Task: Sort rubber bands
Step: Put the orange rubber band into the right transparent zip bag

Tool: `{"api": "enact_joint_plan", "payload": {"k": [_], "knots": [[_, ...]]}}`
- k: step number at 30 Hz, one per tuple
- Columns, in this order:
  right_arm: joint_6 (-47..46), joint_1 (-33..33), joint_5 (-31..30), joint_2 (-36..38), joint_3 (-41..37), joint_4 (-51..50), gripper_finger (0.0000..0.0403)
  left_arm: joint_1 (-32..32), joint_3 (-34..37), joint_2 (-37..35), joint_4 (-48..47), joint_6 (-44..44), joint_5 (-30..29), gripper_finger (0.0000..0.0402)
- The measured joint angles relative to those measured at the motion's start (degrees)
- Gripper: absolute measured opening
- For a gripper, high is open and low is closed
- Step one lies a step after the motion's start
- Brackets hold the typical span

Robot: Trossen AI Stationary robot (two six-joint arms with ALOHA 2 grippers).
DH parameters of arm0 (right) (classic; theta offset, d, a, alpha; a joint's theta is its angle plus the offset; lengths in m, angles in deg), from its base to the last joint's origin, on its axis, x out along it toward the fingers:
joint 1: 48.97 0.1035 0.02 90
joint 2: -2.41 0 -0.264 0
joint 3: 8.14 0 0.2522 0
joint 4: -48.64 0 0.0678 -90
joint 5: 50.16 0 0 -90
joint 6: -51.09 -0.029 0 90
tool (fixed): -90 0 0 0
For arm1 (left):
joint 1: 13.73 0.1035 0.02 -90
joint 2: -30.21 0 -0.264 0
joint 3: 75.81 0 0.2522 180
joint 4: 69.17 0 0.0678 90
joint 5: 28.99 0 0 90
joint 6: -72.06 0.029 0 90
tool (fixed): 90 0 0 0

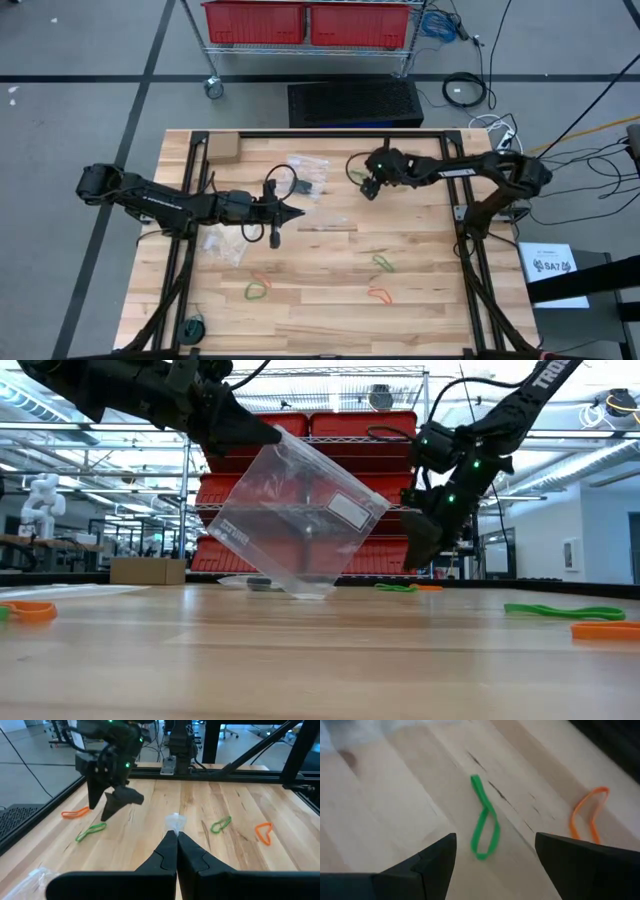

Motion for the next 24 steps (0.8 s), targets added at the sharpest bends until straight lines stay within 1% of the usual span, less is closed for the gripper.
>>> {"api": "enact_joint_plan", "payload": {"k": [11, 14, 16, 18, 24], "knots": [[-5.8, 0.3, -1.0, -9.2, 0.2, 4.7, 0.0262, 0.0, 0.0, 0.0, 0.0, 0.0, 0.5, 0.0], [-5.9, 1.2, -2.0, -11.0, 0.2, 7.4, 0.0245, -0.1, 0.0, 0.0, 0.0, 0.0, 0.5, 0.0], [-6.1, 1.9, -3.1, -11.5, 0.2, 8.5, 0.0218, -0.1, 0.0, 0.0, 0.0, 0.0, 0.5, 0.0], [-6.1, 2.4, -3.8, -11.6, 0.2, 9.2, 0.018, -0.1, 0.0, 0.0, 0.0, 0.0, 0.5, 0.0], [-4.2, 2.9, -5.4, -11.2, 0.1, 9.4, 0.0025, -0.1, 0.0, 0.0, 0.0, 0.0, 0.5, 0.0]]}}
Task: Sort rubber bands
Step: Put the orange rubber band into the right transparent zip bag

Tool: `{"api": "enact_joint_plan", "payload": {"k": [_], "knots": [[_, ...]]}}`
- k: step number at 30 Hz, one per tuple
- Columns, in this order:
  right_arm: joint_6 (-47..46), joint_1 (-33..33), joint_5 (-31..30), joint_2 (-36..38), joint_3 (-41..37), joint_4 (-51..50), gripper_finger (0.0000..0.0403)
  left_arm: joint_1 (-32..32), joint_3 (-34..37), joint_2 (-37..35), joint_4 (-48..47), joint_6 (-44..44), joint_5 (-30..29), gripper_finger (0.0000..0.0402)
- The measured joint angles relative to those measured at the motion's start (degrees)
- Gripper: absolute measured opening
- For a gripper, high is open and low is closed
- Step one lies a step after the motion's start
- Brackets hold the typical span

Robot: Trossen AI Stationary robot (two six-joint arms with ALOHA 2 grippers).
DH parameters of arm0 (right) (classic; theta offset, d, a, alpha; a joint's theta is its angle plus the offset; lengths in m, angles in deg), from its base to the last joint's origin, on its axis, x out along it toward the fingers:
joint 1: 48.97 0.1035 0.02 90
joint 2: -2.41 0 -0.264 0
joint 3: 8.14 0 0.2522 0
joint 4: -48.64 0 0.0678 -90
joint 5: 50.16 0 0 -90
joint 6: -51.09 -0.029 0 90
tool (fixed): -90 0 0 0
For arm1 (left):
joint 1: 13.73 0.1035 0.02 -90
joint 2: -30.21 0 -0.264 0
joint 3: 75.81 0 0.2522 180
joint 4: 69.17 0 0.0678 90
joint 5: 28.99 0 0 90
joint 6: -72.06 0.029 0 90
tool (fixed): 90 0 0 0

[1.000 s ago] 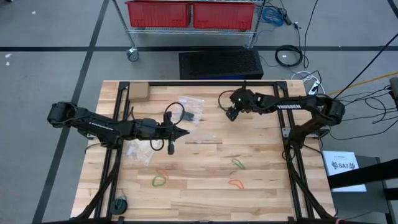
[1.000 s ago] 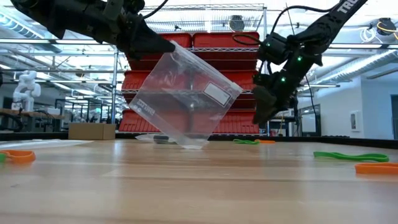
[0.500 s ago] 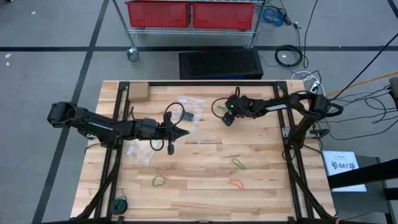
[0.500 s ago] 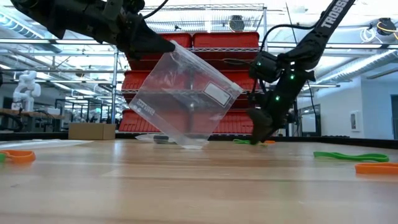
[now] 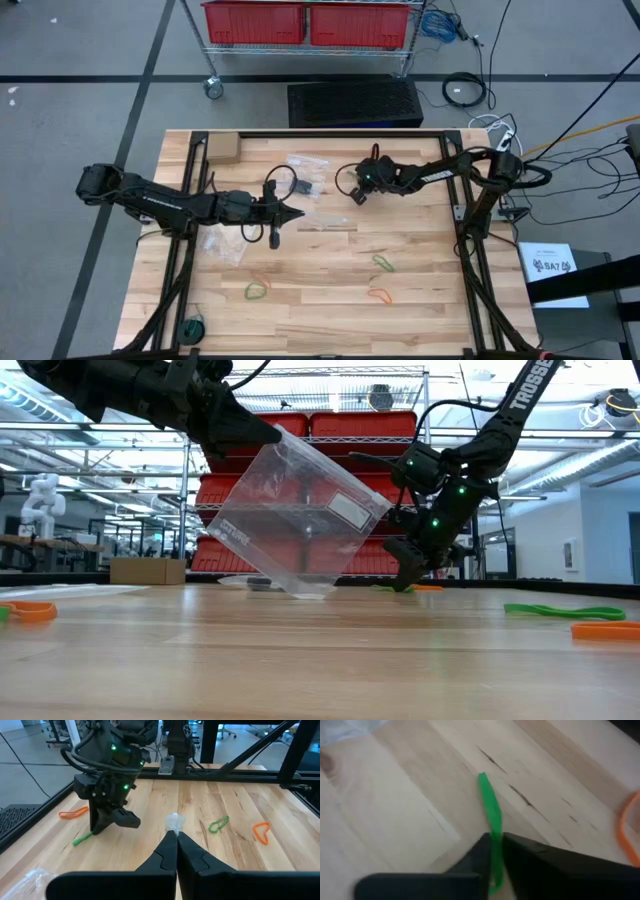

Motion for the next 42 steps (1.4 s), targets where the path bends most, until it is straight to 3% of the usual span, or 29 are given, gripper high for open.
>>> {"api": "enact_joint_plan", "payload": {"k": [2, 10, 18, 25, 35, 40, 42], "knots": [[0.6, -0.1, -0.6, 0.0, 0.0, 0.0, 0.0011, 0.0, 0.0, 0.0, 0.0, 0.0, 0.0, 0.0], [-0.7, 0.6, 0.6, 0.6, -0.2, 2.1, 0.0039, 0.0, 0.0, 0.0, -0.1, 0.0, 0.0, 0.0], [-0.9, 2.2, 1.5, 4.7, -0.3, 2.2, 0.0155, 0.0, 0.0, 0.0, -0.4, 0.0, 0.0, 0.0], [0.5, -4.4, -2.5, 7.2, -0.3, -1.7, 0.0237, 0.0, 0.0, 0.0, -0.8, 0.0, 0.0, 0.0], [5.4, -15.4, -2.0, 6.7, -0.2, -2.9, 0.0247, 0.0, 0.0, 0.0, -1.0, 0.1, 0.0, 0.0], [6.9, -18.1, 7.3, 3.9, -0.2, -2.4, 0.0247, 0.0, 0.0, 0.0, -1.1, 0.2, 0.0, 0.0], [6.6, -18.3, 8.1, 2.9, 0.0, -1.9, 0.0247, 0.0, 0.0, 0.0, -1.1, 0.3, 0.0, 0.0]]}}
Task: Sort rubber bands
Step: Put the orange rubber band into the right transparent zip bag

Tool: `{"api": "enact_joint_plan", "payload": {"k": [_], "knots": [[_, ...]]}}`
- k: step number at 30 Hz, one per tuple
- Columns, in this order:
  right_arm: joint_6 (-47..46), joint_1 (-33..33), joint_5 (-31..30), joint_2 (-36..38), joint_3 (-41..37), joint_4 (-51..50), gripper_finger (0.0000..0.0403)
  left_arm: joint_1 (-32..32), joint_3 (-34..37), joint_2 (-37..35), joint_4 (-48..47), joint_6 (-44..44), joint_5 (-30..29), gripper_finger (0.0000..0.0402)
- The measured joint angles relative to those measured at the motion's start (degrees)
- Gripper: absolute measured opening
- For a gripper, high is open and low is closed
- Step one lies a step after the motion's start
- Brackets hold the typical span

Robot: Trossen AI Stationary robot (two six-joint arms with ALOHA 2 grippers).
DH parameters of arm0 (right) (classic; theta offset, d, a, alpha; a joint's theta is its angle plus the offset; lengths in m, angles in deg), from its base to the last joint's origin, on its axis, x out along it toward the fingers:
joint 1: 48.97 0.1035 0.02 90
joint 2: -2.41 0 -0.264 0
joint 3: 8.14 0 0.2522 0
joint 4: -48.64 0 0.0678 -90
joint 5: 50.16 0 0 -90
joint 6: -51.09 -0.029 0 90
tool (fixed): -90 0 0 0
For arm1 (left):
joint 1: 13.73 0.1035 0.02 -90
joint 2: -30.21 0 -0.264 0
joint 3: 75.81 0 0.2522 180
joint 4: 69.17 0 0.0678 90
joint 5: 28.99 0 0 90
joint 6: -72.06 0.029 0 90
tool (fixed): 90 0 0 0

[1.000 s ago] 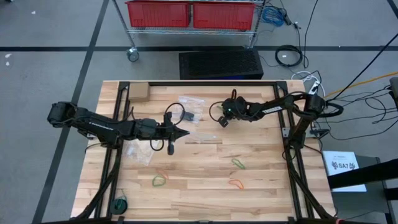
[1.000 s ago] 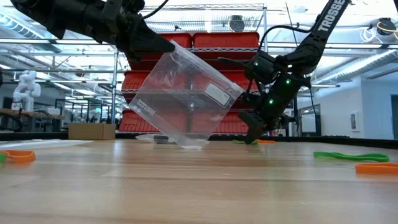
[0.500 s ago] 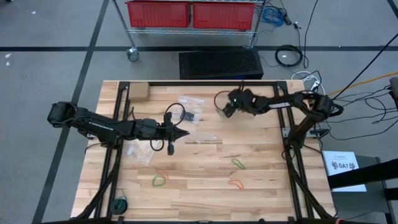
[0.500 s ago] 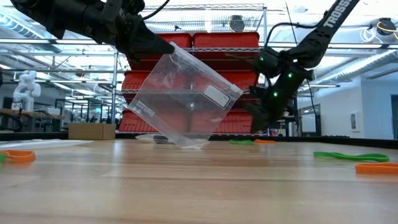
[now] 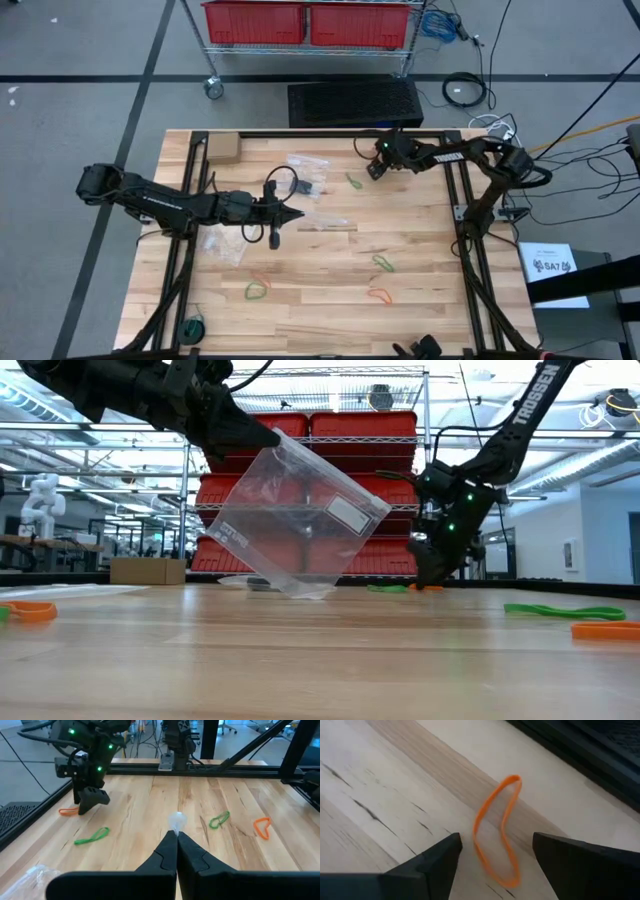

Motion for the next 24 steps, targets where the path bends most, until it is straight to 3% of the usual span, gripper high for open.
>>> {"api": "enact_joint_plan", "payload": {"k": [3, 6, 13, 18, 24], "knots": [[0.0, 0.1, -0.4, -1.3, 0.1, 0.4, 0.024, 0.0, 0.0, 0.0, 0.0, 0.0, 0.0, 0.0], [0.1, 0.7, -1.3, -1.3, 0.1, 0.3, 0.0203, 0.0, 0.0, 0.0, 0.0, 0.0, 0.0, 0.0], [1.6, 2.0, -1.5, -1.4, 0.1, 0.2, 0.0022, 0.0, 0.0, 0.0, 0.0, 0.0, 0.0, 0.0], [1.5, 3.4, 0.3, 0.9, -0.1, -2.8, 0.0004, 0.0, 0.0, 0.0, 0.0, 0.0, 0.0, 0.0], [-0.3, 9.7, 1.7, 9.3, -0.3, -7.3, 0.0001, 0.0, 0.0, 0.0, 0.0, 0.0, 0.0, 0.0]]}}
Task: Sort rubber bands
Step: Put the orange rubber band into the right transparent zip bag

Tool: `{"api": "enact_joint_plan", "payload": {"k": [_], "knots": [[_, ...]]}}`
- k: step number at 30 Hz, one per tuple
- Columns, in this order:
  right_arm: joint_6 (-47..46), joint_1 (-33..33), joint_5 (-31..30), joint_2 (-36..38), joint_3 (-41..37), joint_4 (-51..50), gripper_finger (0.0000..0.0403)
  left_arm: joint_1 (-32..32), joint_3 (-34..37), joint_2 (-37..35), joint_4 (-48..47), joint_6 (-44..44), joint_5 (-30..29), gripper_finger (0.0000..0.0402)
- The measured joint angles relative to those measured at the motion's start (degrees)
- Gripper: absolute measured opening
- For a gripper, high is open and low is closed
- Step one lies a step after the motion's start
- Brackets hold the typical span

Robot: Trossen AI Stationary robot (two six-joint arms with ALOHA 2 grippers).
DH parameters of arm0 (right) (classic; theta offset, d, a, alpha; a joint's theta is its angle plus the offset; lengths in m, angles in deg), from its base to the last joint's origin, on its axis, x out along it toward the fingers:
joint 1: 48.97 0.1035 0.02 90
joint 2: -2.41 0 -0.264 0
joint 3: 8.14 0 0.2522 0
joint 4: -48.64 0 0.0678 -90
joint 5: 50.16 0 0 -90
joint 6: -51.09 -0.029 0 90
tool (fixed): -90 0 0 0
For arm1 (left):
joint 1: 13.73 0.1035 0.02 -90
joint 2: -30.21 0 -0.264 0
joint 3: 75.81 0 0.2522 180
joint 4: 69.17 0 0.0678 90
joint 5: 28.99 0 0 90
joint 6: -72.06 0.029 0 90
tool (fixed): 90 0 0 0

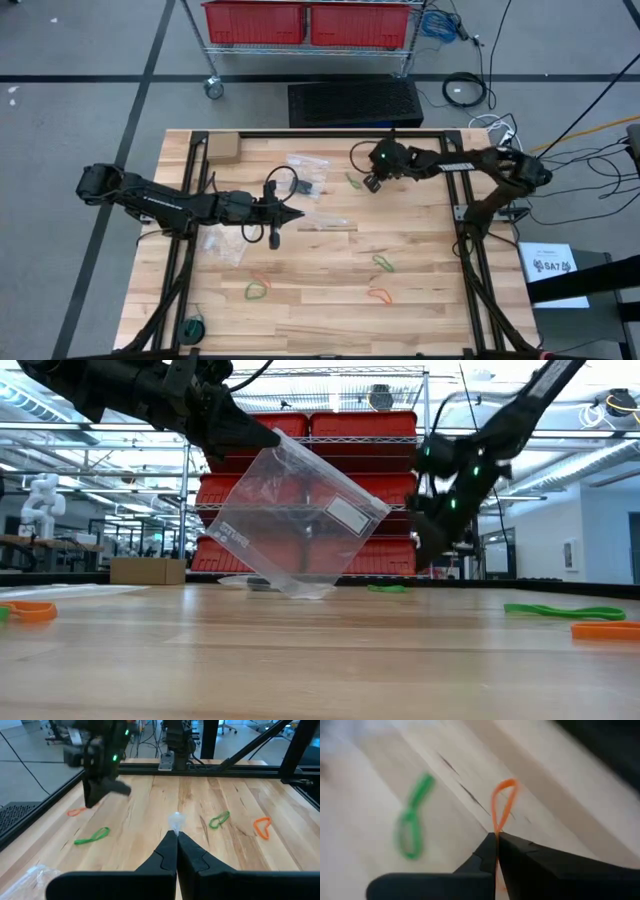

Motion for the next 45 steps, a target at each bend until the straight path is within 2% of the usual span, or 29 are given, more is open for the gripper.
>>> {"api": "enact_joint_plan", "payload": {"k": [4, 8, 13, 17, 26, 38, 45], "knots": [[-3.0, 7.3, -0.1, 6.1, 0.0, 0.0, 0.0001, 0.0, 0.0, 0.0, 0.0, 0.0, 0.0, 0.0], [-5.9, 16.8, -1.8, 10.8, 0.0, 6.3, 0.0, 0.0, 0.0, 0.0, 0.0, 0.1, 0.0, 0.0], [-4.2, 28.7, -7.3, 10.7, 0.1, 21.1, 0.0, 0.1, 0.0, 0.0, 0.4, 0.1, -0.1, 0.0], [-2.1, 33.5, -12.2, 7.7, 0.1, 28.6, 0.0, 0.1, 0.0, 0.0, 0.6, 0.1, -0.1, 0.0], [-0.1, 36.7, -12.4, 1.2, 0.1, 39.1, 0.0, 0.2, 0.0, 0.0, 0.6, 0.2, -0.3, 0.0], [0.2, 39.7, -12.7, 0.2, 0.1, 39.3, 0.0, 0.1, 0.0, 0.0, 0.5, 0.0, -0.3, 0.0], [0.9, 39.5, -12.9, -3.2, 0.2, 40.2, 0.0, 0.1, 0.0, 0.0, 0.6, 0.0, -0.3, 0.0]]}}
